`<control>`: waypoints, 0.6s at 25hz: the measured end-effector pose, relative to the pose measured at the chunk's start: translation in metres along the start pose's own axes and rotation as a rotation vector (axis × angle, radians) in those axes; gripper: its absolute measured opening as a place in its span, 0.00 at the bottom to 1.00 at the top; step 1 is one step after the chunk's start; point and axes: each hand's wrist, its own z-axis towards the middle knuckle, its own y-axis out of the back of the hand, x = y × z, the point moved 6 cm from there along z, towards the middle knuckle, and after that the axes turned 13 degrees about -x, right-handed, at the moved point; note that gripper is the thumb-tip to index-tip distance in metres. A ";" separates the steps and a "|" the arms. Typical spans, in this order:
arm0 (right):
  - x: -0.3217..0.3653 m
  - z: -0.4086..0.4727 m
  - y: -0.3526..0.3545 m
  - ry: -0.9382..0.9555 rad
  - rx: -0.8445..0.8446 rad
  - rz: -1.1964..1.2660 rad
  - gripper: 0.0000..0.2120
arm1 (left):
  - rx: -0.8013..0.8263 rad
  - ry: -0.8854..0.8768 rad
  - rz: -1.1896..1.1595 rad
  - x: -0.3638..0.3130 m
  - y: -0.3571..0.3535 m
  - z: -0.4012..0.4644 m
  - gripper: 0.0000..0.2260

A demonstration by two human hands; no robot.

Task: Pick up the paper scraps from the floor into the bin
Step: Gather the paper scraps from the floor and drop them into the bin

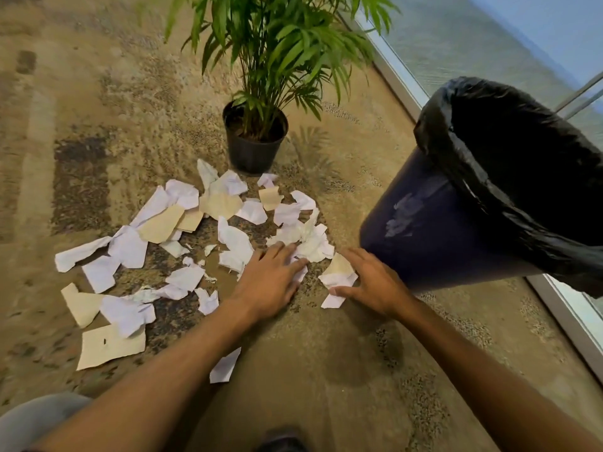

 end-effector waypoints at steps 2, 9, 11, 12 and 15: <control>0.002 0.002 -0.001 -0.008 -0.063 0.113 0.37 | -0.060 0.014 -0.047 -0.001 0.004 0.001 0.20; -0.001 0.014 0.002 -0.115 0.045 0.333 0.12 | -0.121 0.240 -0.270 0.022 0.021 0.000 0.17; 0.009 0.018 0.017 -0.077 0.099 0.391 0.09 | -0.177 0.280 -0.300 0.031 0.026 0.002 0.15; 0.016 0.022 0.027 -0.062 0.093 0.432 0.07 | -0.209 0.304 -0.317 0.036 0.030 0.003 0.13; 0.034 0.040 0.053 -0.032 -0.069 0.514 0.08 | -0.307 0.338 -0.277 0.050 0.049 0.006 0.10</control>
